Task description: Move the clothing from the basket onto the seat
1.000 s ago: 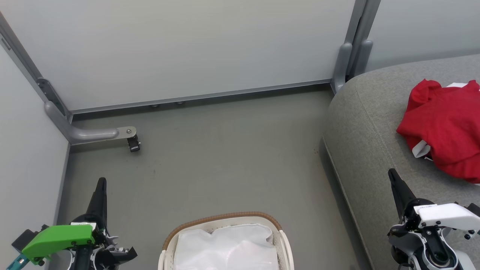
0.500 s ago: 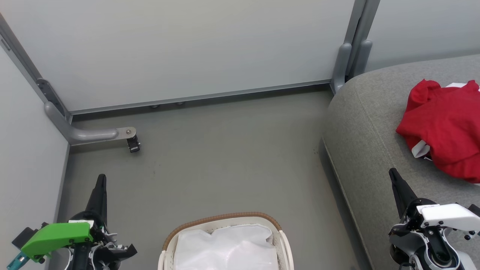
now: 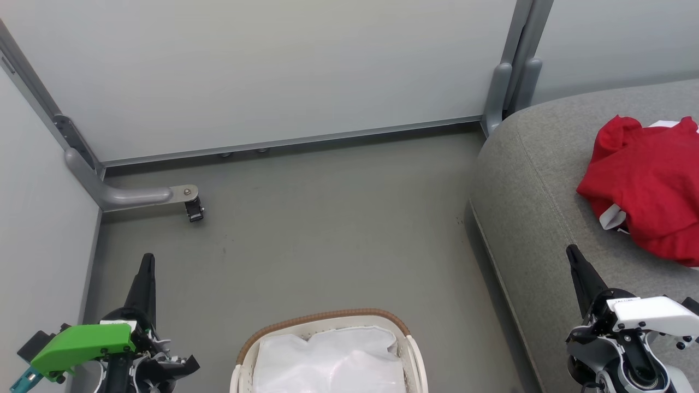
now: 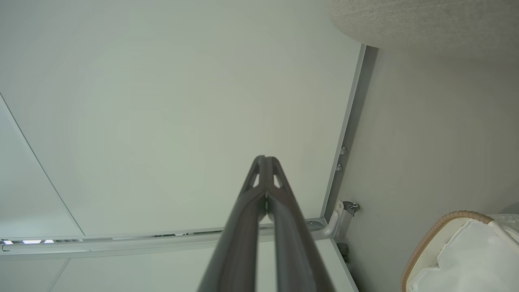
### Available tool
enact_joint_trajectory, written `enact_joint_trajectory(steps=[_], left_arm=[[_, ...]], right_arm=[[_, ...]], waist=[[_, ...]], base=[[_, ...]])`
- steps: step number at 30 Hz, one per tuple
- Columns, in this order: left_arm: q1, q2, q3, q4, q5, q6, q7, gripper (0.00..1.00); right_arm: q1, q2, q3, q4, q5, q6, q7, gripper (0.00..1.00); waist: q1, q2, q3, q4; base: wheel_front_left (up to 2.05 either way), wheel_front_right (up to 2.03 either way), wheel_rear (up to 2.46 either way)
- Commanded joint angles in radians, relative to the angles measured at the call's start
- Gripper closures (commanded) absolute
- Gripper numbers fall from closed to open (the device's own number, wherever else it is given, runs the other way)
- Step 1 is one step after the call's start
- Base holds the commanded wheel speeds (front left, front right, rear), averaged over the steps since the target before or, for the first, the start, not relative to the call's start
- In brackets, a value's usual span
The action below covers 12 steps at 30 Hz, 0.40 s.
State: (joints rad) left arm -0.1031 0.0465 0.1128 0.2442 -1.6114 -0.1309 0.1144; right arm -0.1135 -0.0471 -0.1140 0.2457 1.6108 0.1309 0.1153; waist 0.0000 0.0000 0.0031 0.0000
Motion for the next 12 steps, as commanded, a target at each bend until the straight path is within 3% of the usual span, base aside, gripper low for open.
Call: enact_joint_trajectory(steps=[1,12], left_arm=[[-0.011,0.007,0.003,-0.001,-0.003,0.000,0.003,1.00],[-0.011,0.007,0.003,-0.001,-0.003,0.000,0.003,1.00]], right_arm=[[0.011,-0.006,-0.002,-0.004,0.004,0.000,0.001,1.00],[0.011,-0.006,-0.002,-0.003,0.004,0.000,0.001,1.00]], waist=[[0.0000,0.0000,0.000,0.000],[0.0000,0.0000,0.000,0.000]], base=[[0.00,0.00,0.00],[0.00,0.00,0.00]])
